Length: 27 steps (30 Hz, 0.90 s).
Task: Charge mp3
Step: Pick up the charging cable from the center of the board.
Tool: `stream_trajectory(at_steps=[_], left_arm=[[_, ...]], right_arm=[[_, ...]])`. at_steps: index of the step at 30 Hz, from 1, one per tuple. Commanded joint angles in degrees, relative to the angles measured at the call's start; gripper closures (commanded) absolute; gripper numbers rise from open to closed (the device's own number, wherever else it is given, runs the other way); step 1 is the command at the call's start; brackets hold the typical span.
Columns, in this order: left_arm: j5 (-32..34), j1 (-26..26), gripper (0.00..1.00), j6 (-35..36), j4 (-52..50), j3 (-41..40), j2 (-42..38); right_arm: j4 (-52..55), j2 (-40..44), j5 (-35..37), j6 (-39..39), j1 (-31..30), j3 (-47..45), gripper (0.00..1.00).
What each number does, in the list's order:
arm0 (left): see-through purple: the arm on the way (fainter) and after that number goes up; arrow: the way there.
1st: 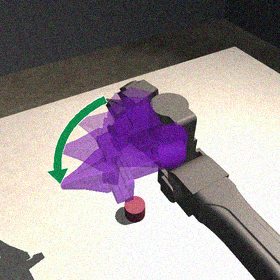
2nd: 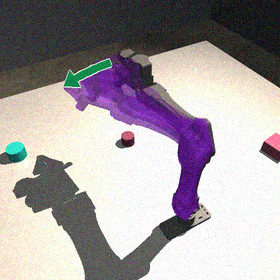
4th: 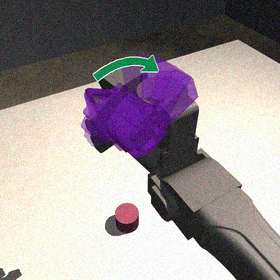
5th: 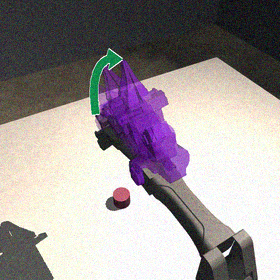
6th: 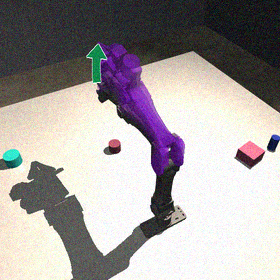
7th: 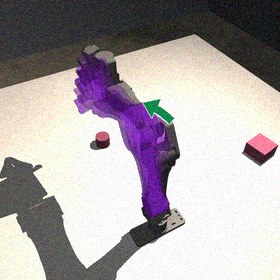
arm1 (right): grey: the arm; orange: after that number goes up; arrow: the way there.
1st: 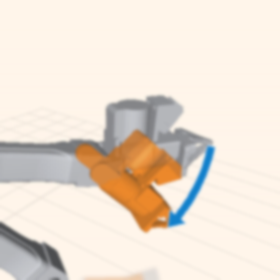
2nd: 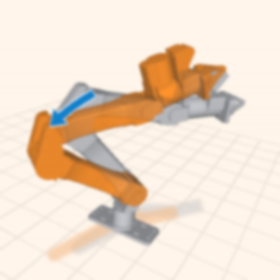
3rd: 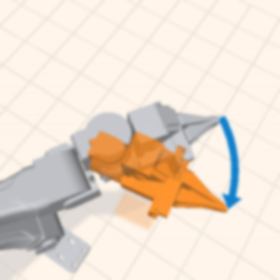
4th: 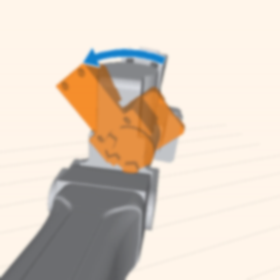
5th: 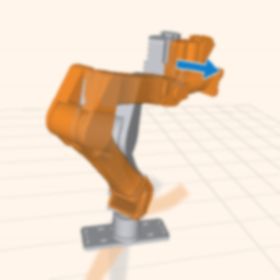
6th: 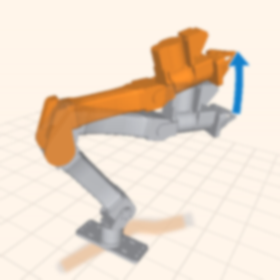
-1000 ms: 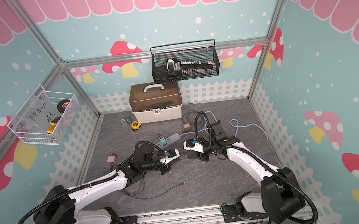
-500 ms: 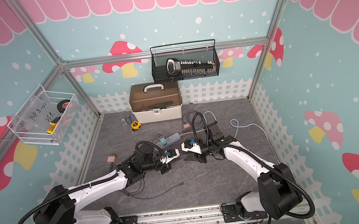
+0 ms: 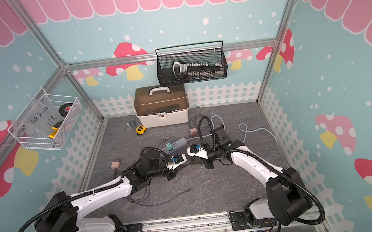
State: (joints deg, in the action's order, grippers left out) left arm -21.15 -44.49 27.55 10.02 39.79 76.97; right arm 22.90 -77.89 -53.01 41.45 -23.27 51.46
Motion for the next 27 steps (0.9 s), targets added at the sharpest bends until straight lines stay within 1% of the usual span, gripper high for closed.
stream_trajectory(at_steps=[1, 5, 12, 13, 18, 27], left_arm=[[-1.9, -0.3, 0.75, 0.0, 1.4, 1.1, -1.7], [-3.0, -0.3, 0.74, -1.1, 1.9, 0.5, -1.9], [-4.9, -0.1, 0.75, -4.2, 7.5, -2.1, -2.3], [-5.2, 0.1, 0.75, -7.1, 9.0, -2.7, -2.2], [-7.5, 2.2, 0.75, -12.2, 18.2, -6.8, -2.4], [-9.1, 2.8, 0.74, -15.6, 27.3, -9.2, 0.4]], right_arm=[[0.4, -0.4, -0.9, 0.9, -0.1, 1.1, 1.0], [0.3, -0.5, -0.9, 0.6, 0.1, 1.4, 1.0], [0.5, -0.4, -1.7, -0.3, 0.7, 1.9, 1.0], [0.5, -0.3, -2.0, -0.5, 0.8, 2.0, 1.0], [1.4, -0.1, -3.2, -1.2, 1.5, 2.7, 1.0], [9.5, -1.9, -4.5, 1.2, 1.6, 6.7, 1.0]])
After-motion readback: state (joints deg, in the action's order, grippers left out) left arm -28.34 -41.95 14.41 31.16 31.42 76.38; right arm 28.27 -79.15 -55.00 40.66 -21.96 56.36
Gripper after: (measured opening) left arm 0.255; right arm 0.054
